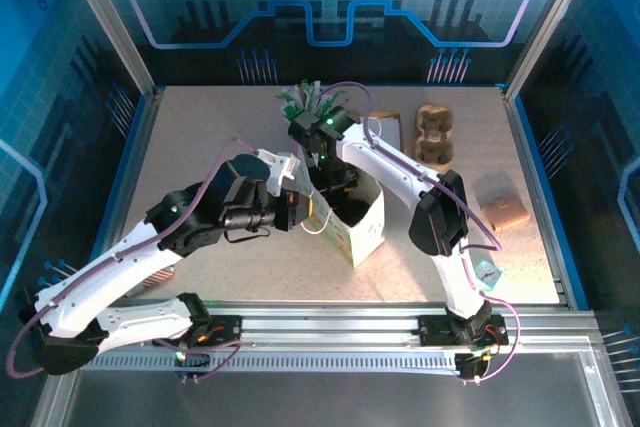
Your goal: Pack the takeout coffee
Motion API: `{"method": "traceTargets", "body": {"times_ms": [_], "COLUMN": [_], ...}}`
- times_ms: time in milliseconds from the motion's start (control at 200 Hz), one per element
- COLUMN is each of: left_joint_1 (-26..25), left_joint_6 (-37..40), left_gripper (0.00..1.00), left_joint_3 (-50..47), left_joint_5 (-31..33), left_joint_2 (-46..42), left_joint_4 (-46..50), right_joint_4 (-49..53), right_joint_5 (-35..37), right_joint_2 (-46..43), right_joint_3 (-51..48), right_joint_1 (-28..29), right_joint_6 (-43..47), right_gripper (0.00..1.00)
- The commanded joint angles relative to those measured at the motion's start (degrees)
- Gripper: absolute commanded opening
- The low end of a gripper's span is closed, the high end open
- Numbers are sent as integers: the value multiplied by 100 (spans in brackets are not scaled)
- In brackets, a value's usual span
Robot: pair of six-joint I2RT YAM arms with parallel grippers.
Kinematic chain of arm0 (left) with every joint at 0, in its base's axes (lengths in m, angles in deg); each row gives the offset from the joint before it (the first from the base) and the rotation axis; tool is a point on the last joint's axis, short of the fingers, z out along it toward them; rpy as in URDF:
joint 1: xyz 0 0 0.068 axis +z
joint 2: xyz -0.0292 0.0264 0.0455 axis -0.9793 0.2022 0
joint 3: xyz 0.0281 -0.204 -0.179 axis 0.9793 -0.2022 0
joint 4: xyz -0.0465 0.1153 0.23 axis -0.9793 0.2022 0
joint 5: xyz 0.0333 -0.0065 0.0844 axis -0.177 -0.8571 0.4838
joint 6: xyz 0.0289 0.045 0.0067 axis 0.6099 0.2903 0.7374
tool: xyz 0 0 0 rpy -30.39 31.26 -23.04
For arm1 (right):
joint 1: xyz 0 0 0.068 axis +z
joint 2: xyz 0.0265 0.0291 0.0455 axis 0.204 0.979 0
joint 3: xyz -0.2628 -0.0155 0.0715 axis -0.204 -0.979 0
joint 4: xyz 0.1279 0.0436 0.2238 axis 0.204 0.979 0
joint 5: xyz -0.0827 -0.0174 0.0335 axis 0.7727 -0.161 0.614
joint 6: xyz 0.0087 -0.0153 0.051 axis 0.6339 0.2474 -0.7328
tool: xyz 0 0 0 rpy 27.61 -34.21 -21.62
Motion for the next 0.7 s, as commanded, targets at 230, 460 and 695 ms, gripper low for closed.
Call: {"method": "traceTargets", "body": {"times_ms": [230,460,695], "left_joint_1": [-84,-75,-86], "left_joint_6": [94,108,113], "left_gripper": [0,0,0], "left_joint_3": [-47,-48,-35], "left_joint_5": [-17,4,16], "left_joint_2": [-69,-69,-69], "left_joint_4": [-69,-55,-53], "right_joint_4": [-46,-146,-222], "right_joint_5": [-69,-37,-47], "right_joint_2": [487,453,402], "right_joint_3": [-496,-686,-823], "right_joint_1": [-103,-109,-105], "right_joint_6": [-6,2,5], "right_gripper": [51,51,52]}}
